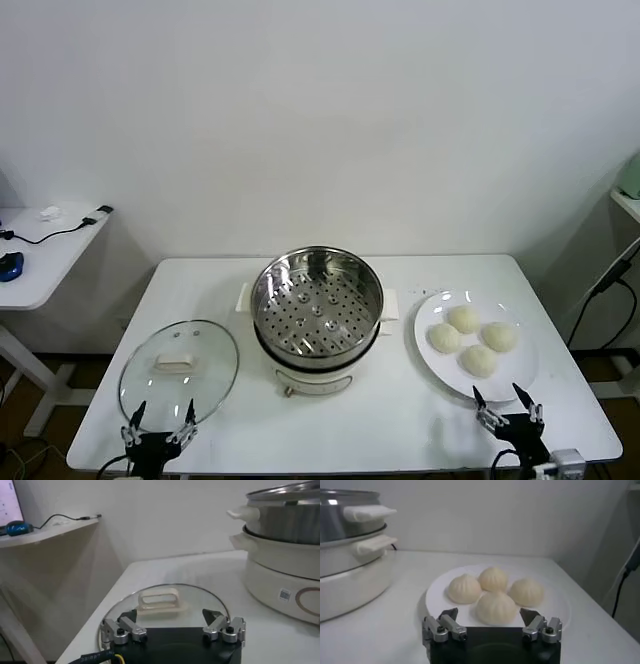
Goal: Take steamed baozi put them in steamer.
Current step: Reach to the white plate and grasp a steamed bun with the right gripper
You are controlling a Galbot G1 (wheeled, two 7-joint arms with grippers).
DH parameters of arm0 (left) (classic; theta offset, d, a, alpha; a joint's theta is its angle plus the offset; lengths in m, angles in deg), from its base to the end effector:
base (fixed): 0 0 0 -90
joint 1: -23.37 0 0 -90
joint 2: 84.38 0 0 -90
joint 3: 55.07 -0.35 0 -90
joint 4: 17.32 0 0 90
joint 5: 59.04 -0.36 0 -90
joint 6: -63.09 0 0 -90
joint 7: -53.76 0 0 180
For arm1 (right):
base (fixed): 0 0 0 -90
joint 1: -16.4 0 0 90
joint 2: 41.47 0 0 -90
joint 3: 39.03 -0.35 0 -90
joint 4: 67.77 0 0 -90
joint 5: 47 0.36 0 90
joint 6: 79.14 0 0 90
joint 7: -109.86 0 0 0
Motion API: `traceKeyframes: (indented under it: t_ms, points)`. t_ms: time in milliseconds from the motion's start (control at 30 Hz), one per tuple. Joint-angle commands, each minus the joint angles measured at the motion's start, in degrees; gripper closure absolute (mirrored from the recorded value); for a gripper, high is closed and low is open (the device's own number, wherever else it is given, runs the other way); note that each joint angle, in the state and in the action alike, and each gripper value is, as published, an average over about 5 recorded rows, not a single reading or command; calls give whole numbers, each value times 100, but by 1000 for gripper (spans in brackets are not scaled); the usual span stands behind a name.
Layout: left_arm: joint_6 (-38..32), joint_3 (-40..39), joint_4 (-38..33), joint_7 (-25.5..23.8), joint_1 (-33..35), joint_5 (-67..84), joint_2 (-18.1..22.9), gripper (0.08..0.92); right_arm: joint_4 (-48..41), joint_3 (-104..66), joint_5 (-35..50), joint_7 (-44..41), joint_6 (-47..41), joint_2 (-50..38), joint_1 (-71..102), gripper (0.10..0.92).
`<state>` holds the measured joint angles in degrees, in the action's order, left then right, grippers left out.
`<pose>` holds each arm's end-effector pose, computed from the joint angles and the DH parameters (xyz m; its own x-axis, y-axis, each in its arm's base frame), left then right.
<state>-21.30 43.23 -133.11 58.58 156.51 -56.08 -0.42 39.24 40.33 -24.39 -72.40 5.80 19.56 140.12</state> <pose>0.1059 0.0669 -0.3560 -0.9149 -0.1764 0.3632 -0.1266 0.9795 0.1568 0.1797 -0.1741 -0.3403 -0.9450 -0.0139 0.3268 -0.0585 0.9902 -0.1268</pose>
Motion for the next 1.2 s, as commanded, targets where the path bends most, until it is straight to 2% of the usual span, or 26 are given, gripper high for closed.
traceKeyframes:
  t_ms: [33,267,433,533,700,800,967,1200]
  points:
    - [55,-24,-59,11,-39,1,-36,177,-164,-306,-260,-200,-695,-1071,-1507,203]
    - [49,-73,-70,15,-78,28,-57,177,-1493,1074,-581,-1068,-1107,-2716,-3626,203]
    - [42,-120,-31,11,-122,27,-57,177,-2266,3149,-854,-2675,-864,-3689,-5301,203]
    - [37,-131,-5,9,-140,25,-51,177,-2780,4751,-1117,-3854,-295,-3926,-6652,203]
    - [29,-143,29,8,-148,3,-26,177,-3460,7488,-1363,-5826,415,-3943,-9110,203]
    - [12,-152,31,7,-145,-17,4,177,-3879,8832,-1614,-6529,686,-3785,-10160,203]
    - [-11,-153,44,5,-150,-57,61,177,-4485,10244,-1764,-7085,834,-3273,-11302,203]
    - [-38,-144,90,6,-185,-100,188,177,-5183,10840,-1761,-7179,632,-2353,-11436,203]
